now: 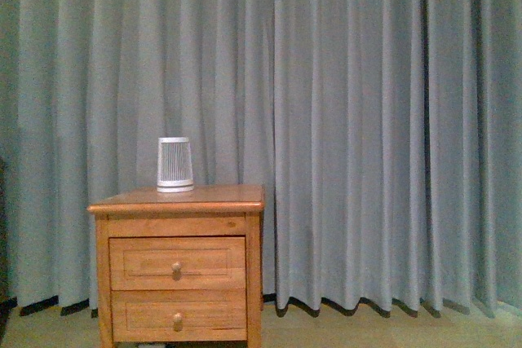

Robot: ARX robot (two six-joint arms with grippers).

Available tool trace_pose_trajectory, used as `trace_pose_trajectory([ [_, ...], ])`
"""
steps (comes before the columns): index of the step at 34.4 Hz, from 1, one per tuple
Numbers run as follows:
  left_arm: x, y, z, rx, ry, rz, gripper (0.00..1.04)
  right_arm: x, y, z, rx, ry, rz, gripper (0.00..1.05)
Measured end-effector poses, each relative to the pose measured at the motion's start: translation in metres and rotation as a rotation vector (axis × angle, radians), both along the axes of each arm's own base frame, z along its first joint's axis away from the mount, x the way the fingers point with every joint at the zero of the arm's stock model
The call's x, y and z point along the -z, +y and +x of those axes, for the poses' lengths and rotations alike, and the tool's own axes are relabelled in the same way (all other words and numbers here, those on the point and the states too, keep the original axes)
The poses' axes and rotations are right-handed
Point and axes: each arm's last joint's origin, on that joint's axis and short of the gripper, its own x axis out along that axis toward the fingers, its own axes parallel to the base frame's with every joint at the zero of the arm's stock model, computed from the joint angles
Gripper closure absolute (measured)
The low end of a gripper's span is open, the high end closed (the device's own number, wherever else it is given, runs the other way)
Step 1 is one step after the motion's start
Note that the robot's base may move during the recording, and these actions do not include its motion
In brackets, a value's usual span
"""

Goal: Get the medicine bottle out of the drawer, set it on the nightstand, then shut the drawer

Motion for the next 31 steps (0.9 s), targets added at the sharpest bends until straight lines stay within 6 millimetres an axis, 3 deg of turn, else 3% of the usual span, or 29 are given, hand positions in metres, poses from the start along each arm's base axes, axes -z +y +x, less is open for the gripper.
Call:
trace_pose_trajectory([
  [31, 0.0000, 0.0000, 0.0000, 0.000, 0.000, 0.000, 0.07, 0.0000, 0.0000, 0.0000, 0.000, 0.000, 0.000, 0.07],
])
